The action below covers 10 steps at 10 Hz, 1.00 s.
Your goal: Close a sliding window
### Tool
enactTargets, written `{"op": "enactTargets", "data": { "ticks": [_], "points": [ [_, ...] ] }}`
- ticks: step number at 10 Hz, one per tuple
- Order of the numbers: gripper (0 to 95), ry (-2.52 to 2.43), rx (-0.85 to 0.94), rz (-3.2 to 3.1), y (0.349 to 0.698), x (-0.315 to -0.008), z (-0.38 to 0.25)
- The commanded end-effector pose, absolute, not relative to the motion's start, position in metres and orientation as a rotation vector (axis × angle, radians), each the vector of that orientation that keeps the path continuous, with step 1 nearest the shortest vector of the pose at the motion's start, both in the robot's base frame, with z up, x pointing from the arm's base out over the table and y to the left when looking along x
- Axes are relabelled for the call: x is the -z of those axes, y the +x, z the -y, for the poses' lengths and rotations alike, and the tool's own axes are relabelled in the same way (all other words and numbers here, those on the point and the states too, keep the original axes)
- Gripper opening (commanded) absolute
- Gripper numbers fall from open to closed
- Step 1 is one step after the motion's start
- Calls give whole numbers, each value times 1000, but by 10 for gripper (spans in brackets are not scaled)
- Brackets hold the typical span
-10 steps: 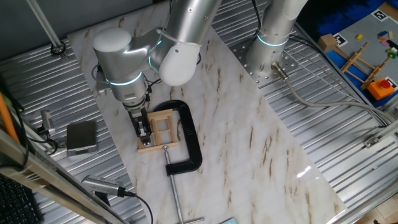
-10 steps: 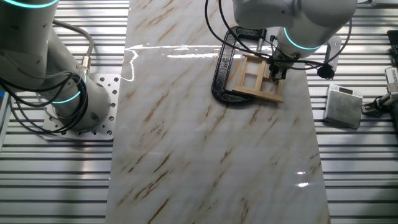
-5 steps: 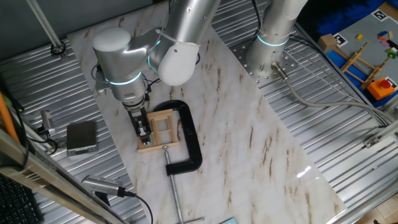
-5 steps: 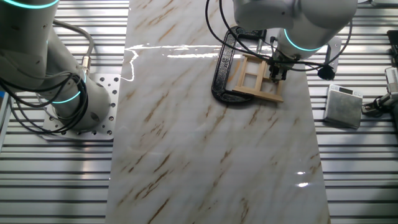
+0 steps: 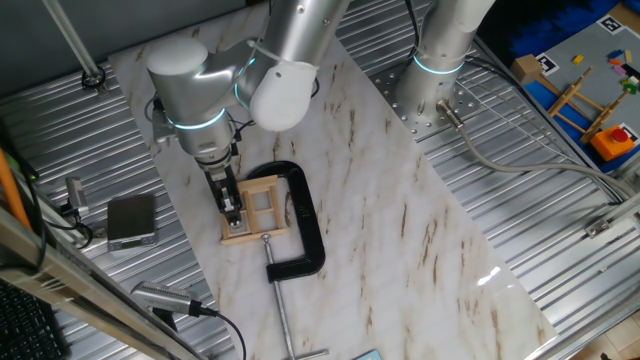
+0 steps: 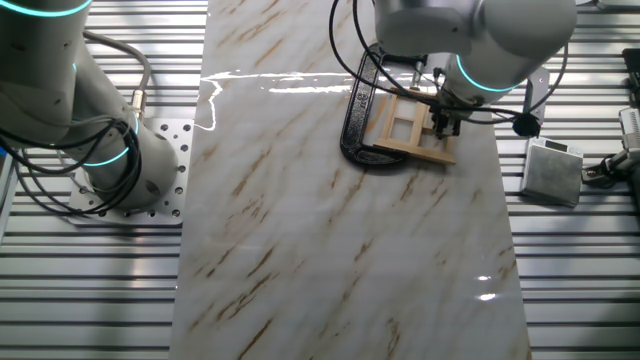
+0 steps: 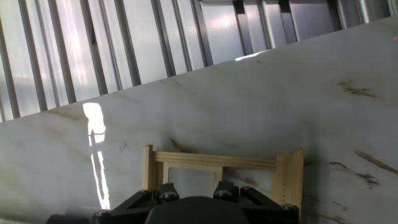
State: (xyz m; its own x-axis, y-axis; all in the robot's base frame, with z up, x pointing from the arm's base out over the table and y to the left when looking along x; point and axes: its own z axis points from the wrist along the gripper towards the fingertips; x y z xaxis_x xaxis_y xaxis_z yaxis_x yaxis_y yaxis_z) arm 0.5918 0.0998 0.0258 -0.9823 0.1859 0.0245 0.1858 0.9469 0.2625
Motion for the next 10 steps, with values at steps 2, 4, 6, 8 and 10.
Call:
{"op": "enactTargets", "data": {
  "ticks": [2, 4, 6, 8, 10],
  "points": [
    [380, 293, -421, -3102, 591, -26, -99],
    [380, 289, -419, -3103, 591, -26, -99],
    [380, 280, -413, -3107, 591, -26, -99],
    [380, 273, -412, -3105, 591, -28, -100],
    [380, 275, -416, -3103, 592, -31, -101]
  ]
}}
